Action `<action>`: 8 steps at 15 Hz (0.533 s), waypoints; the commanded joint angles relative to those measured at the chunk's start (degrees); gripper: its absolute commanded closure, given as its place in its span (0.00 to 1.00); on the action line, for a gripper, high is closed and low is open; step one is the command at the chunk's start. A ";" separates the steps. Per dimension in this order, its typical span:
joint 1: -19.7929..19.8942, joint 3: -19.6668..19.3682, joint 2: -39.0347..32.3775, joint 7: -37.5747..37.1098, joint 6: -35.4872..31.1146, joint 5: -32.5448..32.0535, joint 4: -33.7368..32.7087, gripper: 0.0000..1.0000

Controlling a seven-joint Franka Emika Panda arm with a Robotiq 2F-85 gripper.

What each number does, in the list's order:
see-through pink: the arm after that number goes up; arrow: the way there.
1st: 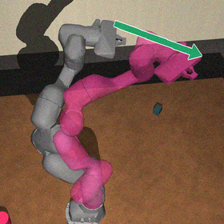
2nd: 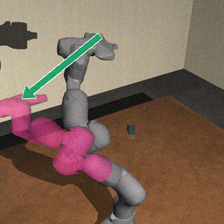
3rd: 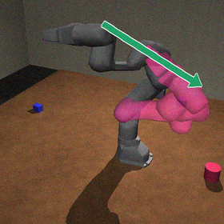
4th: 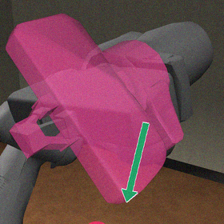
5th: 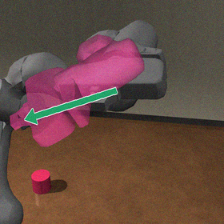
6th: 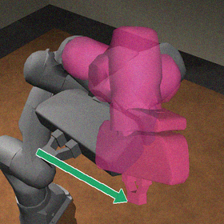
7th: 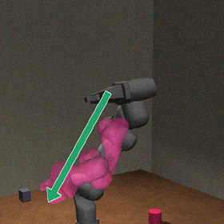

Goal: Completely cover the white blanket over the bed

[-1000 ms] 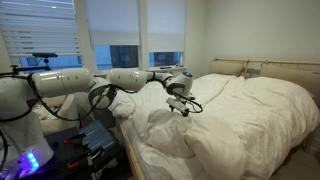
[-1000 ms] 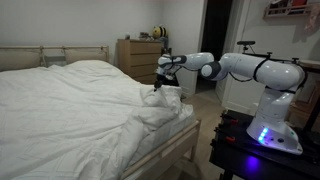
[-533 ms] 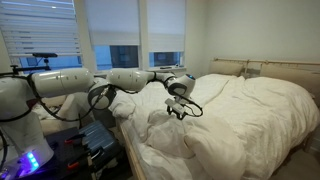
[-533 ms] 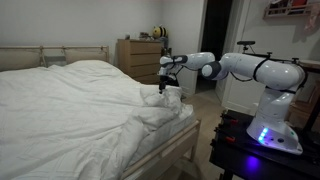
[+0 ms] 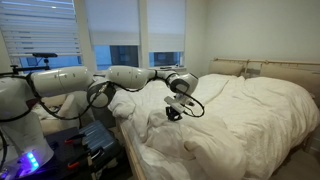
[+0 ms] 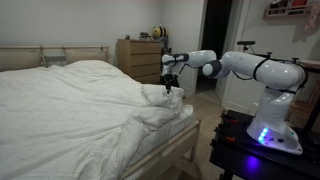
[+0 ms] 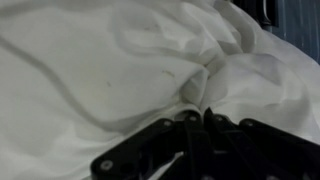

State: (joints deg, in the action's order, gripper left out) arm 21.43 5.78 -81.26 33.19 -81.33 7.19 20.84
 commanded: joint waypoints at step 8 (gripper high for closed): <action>1.21 -0.97 5.11 0.66 16.93 -0.59 0.74 0.99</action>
State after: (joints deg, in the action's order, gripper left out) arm 22.45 4.98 -79.00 33.30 -70.06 7.04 20.84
